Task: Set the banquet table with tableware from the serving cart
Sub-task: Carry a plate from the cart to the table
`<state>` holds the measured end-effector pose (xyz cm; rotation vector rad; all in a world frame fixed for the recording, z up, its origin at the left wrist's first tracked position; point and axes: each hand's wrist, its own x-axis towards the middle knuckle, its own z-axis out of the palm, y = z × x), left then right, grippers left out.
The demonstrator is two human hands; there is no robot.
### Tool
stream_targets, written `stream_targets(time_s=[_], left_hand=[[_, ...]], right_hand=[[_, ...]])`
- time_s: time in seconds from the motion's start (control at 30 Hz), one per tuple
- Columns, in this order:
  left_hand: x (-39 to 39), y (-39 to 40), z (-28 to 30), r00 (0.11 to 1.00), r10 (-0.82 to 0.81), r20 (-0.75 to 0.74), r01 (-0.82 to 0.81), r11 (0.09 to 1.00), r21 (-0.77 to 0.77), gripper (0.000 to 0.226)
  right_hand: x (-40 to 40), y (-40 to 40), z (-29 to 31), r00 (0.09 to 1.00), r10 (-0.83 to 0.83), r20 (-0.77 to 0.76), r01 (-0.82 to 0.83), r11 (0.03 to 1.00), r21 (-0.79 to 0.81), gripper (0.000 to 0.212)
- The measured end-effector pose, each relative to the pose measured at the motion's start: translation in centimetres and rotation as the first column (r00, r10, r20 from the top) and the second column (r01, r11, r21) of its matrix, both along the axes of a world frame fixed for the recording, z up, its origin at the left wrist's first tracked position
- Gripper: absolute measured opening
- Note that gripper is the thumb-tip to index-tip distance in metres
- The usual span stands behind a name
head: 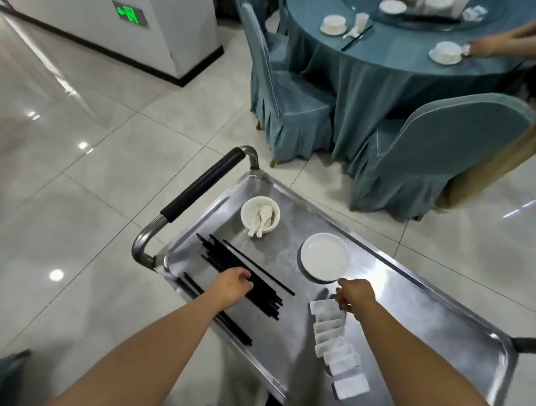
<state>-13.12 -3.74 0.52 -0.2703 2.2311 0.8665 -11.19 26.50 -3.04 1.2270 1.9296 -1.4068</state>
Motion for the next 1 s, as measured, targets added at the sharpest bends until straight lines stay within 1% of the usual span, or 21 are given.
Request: stream_targets(time_s=[0.13,0.27,0.37,0.57,0.67,0.8,0.9,1.0], left_hand=[[0.5,0.0,-1.1,0.998,0.041,0.052,-0.04,0.999,-0.014,0.037],[1.5,-1.2,-1.7,0.994,0.065,0.091,-0.06,0.997,-0.058,0.035],[2.5,-2.7,-1.9,0.992,0.069,0.102,-0.06,0.994,-0.095,0.034],[3.0,-5.4,-0.7,0.992,0.066,0.104,-0.053,0.991,-0.121,0.033],[3.5,-6.4,0.3,0.996,0.025,0.081,-0.016,0.995,-0.103,0.034],[5.6,-8.7,2.0,0.999,0.039,-0.001,-0.039,0.997,-0.065,0.03],[8.3,-11.6,3.8,0.992,0.109,-0.063,-0.111,0.993,-0.029,0.025],[11.4,-15.1,5.5,0.978,0.193,-0.084,-0.192,0.981,0.017,0.027]], right_hand=[[-1.0,0.5,-2.0,0.989,-0.127,0.074,0.132,0.99,-0.059,0.034],[-2.2,0.4,-2.7,0.974,-0.199,0.106,0.21,0.973,-0.098,0.027],[-2.9,0.3,-2.6,0.969,-0.216,0.119,0.228,0.969,-0.096,0.019],[-3.0,-0.7,-1.5,0.975,-0.179,0.13,0.189,0.979,-0.07,0.015],[-2.7,-1.8,-0.7,0.983,-0.14,0.116,0.146,0.988,-0.042,0.014],[-1.5,-5.4,1.4,0.998,-0.043,0.049,0.045,0.998,-0.04,0.013],[-0.2,-9.5,3.9,0.995,0.102,-0.02,-0.102,0.994,-0.025,0.012],[1.4,-14.5,6.6,0.954,0.291,-0.07,-0.29,0.957,0.015,0.007]])
